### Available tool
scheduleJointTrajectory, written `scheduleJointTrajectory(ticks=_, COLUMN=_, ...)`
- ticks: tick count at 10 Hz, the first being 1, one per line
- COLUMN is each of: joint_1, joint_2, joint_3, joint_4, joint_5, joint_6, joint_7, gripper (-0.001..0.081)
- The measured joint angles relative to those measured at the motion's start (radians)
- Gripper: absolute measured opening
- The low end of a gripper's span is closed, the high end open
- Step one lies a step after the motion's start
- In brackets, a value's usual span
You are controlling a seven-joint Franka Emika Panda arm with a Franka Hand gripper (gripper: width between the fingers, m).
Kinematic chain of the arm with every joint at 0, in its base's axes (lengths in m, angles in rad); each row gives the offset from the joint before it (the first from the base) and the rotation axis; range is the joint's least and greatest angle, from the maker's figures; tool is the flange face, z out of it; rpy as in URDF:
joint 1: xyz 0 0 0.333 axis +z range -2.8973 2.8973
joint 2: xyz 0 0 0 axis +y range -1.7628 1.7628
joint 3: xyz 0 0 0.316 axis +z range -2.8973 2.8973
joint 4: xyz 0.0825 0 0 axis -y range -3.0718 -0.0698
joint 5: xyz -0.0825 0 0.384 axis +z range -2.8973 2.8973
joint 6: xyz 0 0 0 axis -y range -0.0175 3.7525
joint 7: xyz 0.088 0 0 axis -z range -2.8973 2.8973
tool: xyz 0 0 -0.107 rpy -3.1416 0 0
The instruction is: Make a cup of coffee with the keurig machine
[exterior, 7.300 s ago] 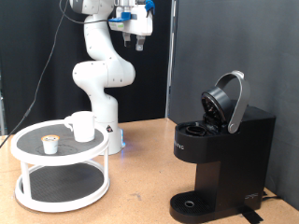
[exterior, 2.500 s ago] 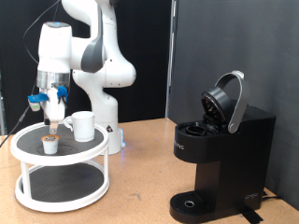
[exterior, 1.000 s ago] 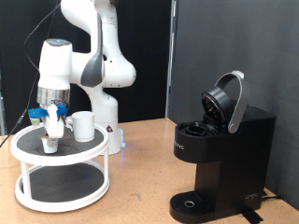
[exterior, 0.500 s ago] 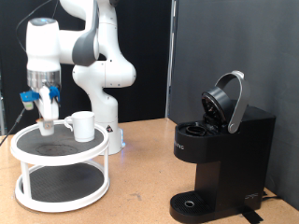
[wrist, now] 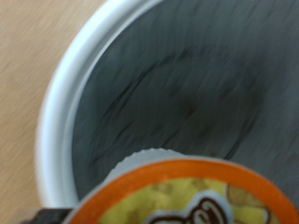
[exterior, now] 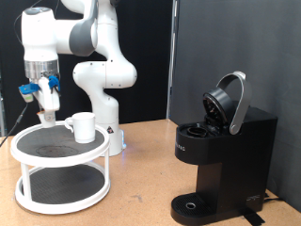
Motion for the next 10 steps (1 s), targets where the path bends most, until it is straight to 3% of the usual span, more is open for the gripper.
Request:
scheduleJointTrajectory(ticks=3, joint_1=0.065, joint_2=-0.023, joint_3=0.007, joint_4=0.05, joint_5=0.262, joint_6=-0.071, joint_7=0.024, gripper=0.0365)
scheduleJointTrajectory(ticks=5, joint_1=0.069, joint_2=-0.04, joint_3=0.054, joint_4=0.044, joint_5=0.301, joint_6=-0.052, joint_7=0.154, gripper=0.0365)
scheduleJointTrajectory(ticks=7, joint_1=0.074, joint_2=-0.038, joint_3=0.045, joint_4=0.047, joint_5=0.32, joint_6=-0.069, joint_7=0.101, gripper=0.0365)
scheduleJointTrajectory(ticks=10, joint_1=0.125, joint_2=-0.036, joint_3=0.044, joint_4=0.113, joint_5=0.441, joint_6=-0.224, joint_7=0.067, gripper=0.0365)
